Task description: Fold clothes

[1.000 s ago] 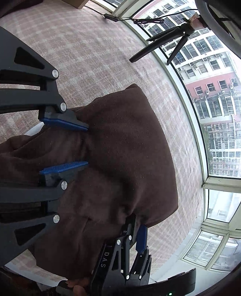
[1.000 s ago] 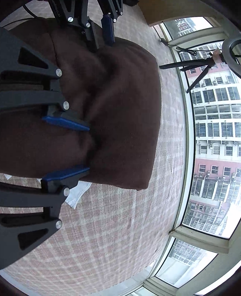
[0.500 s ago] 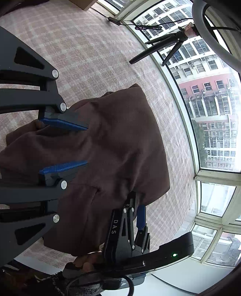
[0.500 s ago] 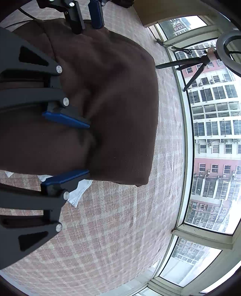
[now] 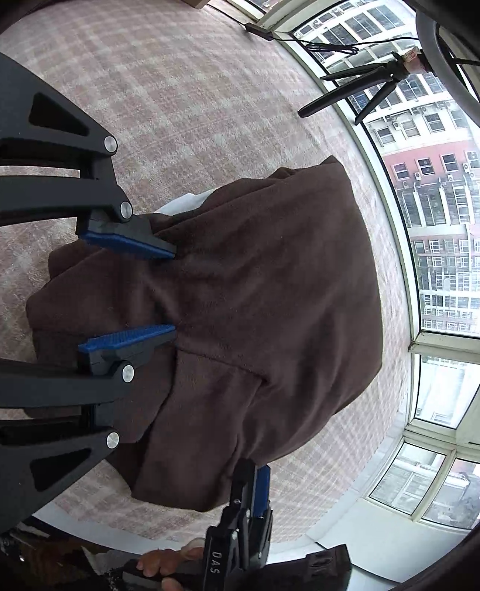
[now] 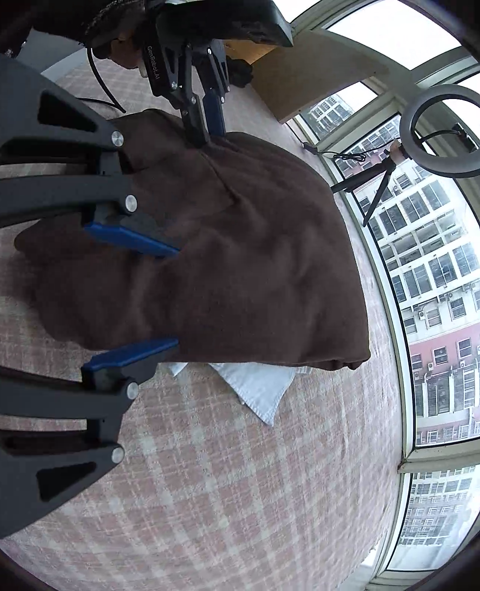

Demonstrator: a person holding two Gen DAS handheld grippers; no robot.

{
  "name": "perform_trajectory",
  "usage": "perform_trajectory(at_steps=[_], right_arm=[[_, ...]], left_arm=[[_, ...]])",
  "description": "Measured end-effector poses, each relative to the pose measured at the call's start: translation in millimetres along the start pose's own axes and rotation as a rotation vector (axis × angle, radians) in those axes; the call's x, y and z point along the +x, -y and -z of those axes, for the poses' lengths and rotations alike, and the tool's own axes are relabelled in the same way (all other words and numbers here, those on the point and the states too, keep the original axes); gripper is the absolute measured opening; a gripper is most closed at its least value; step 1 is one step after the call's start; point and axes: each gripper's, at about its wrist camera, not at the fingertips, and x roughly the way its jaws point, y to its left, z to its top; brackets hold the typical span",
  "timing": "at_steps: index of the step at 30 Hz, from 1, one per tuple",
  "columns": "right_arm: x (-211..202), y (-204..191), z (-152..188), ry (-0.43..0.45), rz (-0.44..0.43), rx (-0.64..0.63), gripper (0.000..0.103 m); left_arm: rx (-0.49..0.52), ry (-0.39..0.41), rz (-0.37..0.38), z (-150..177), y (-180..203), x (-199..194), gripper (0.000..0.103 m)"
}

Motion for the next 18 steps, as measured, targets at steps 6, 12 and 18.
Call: perform_trajectory(at_steps=[6,12,18], right_arm=[[-22.3,0.0,-3.6,-0.058,0.102,0.064,0.049],[-52.5,-67.8,-1.1,-0.028,0.126,-0.021,0.050],[-69.7,-149.3,11.1,0.012,0.068,-0.054,0.050]], left_arm=[[-0.074,-0.013,-0.021,11.6,-18.3,-47.2,0.036],[-0.141,0.023,-0.062,52.2,-37.9,-115.7,0.042],[-0.176,0.078,-0.090,98.4,-59.3,-176.8,0.047]])
